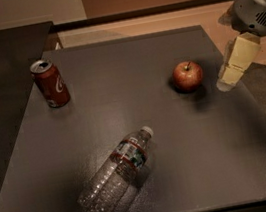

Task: Pick apple

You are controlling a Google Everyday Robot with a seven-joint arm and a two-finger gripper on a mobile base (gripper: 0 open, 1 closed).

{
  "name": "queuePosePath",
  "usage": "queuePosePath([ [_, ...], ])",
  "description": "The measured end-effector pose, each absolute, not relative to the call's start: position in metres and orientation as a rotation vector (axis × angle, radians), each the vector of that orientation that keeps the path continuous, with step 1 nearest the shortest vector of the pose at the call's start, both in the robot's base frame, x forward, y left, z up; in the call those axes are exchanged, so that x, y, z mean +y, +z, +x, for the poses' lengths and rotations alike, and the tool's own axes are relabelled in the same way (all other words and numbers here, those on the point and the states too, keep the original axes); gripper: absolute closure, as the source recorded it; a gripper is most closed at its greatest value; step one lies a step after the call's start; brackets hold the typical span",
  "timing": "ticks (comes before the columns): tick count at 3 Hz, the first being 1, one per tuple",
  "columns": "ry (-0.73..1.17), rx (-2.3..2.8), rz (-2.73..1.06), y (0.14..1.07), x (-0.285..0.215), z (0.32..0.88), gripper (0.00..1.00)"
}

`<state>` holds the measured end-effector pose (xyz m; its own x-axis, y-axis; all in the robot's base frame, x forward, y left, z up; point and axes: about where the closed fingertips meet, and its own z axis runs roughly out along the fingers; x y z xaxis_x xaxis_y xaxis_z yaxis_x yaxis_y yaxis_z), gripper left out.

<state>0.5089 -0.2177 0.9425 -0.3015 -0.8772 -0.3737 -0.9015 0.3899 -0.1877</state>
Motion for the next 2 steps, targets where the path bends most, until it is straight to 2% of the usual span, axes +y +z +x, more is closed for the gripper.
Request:
queuePosePath([
  [2,0.17,2.227,-1.505,0.904,-0.199,0.537,0.0],
])
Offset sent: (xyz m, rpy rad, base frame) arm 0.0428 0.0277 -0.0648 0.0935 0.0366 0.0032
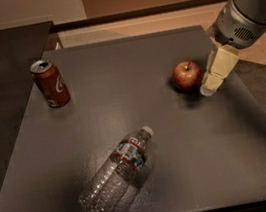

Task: Pick apple

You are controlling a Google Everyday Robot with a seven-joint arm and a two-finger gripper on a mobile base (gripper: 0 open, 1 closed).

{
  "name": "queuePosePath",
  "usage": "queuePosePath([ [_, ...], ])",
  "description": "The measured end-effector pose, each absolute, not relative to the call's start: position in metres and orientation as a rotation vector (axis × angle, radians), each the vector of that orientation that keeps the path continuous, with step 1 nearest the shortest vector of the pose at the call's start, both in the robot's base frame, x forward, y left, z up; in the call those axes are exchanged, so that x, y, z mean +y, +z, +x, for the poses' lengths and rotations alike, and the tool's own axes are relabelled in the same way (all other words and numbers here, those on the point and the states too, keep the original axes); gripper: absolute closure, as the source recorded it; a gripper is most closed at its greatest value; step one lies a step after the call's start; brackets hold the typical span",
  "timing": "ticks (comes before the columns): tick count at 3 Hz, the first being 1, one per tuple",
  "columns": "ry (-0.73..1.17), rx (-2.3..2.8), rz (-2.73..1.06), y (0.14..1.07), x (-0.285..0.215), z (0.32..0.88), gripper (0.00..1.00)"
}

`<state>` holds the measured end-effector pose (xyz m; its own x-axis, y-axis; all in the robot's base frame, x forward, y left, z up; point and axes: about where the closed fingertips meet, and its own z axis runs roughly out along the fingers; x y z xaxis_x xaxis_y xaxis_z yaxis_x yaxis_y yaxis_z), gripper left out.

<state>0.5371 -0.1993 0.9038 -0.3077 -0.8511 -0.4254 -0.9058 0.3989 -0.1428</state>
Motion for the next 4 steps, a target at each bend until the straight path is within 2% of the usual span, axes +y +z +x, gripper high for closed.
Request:
queuePosePath([
  [3,0.253,2.257,-1.505,0.863,-0.182,0.556,0.0],
  [4,0.265,2.261,-1.511,0.856,-0.177,0.559,0.16],
])
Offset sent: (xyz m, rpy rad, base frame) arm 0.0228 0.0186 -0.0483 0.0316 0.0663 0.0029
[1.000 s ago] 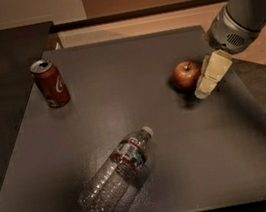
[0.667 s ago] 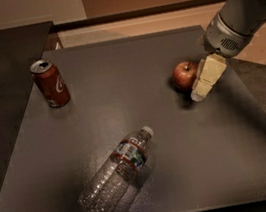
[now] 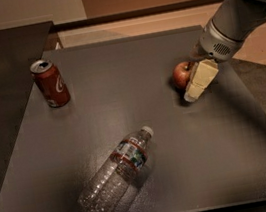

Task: Pick apple

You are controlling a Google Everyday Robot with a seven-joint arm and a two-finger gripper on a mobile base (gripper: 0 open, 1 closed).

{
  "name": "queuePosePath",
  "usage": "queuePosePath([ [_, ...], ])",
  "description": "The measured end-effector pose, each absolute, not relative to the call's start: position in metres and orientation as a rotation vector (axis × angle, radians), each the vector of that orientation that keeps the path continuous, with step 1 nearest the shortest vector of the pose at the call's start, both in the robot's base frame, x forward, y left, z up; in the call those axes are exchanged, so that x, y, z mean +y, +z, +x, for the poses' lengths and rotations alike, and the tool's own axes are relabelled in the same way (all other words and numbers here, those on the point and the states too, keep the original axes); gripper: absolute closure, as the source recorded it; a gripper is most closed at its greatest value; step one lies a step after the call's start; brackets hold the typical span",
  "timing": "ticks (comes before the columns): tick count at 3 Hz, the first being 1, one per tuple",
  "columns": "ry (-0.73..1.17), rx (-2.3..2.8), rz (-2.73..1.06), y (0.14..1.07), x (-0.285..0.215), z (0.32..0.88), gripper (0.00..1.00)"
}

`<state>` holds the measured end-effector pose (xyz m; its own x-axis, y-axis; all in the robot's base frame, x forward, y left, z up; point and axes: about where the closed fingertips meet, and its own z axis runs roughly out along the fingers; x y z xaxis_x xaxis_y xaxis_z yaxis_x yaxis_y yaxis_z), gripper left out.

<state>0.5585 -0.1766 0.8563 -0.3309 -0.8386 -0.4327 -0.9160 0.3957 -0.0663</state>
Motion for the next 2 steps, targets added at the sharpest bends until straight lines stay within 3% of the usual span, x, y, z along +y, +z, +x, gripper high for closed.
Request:
queuePosePath([
  [2,0.277,2.256,-1.522,0.8522,-0.1719,0.5588,0.62],
])
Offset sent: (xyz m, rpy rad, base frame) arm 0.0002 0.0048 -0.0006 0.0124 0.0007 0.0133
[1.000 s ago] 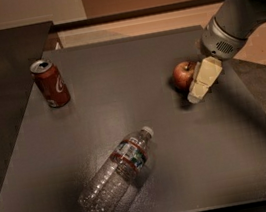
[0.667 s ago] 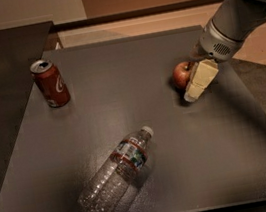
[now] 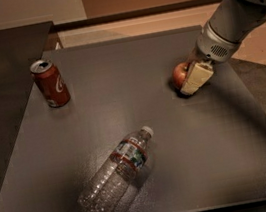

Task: Pick apple

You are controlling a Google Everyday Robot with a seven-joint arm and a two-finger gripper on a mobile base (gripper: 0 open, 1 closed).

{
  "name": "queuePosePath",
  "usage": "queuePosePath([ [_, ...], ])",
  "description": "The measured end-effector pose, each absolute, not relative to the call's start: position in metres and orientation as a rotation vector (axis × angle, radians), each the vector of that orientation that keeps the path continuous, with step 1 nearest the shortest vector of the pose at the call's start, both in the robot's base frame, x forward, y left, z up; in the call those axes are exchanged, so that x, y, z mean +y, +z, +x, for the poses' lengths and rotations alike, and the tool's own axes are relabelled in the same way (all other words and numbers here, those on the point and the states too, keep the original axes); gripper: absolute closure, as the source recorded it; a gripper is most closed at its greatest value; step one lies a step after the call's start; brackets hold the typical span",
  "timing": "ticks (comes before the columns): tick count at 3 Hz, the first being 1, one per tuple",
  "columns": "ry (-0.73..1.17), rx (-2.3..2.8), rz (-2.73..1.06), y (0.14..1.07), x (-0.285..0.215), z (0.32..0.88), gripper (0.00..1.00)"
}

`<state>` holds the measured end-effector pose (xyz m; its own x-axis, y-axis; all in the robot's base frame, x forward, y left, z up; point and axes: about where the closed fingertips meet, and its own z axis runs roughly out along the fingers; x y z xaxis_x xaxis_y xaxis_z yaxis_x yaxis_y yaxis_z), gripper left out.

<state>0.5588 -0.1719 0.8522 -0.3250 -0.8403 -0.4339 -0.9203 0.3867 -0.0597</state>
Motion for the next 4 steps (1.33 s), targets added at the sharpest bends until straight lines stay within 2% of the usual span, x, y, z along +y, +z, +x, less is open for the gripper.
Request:
queuePosePath([
  [1,0.278,2.231,-1.531,0.869,-0.167,0.557,0.86],
  [2,0.274,2.186,-1.551,0.898,-0.16,0.553,1.0],
  [4,0.245,2.069,-1.582,0.982,-0.154,0.563,1.0],
])
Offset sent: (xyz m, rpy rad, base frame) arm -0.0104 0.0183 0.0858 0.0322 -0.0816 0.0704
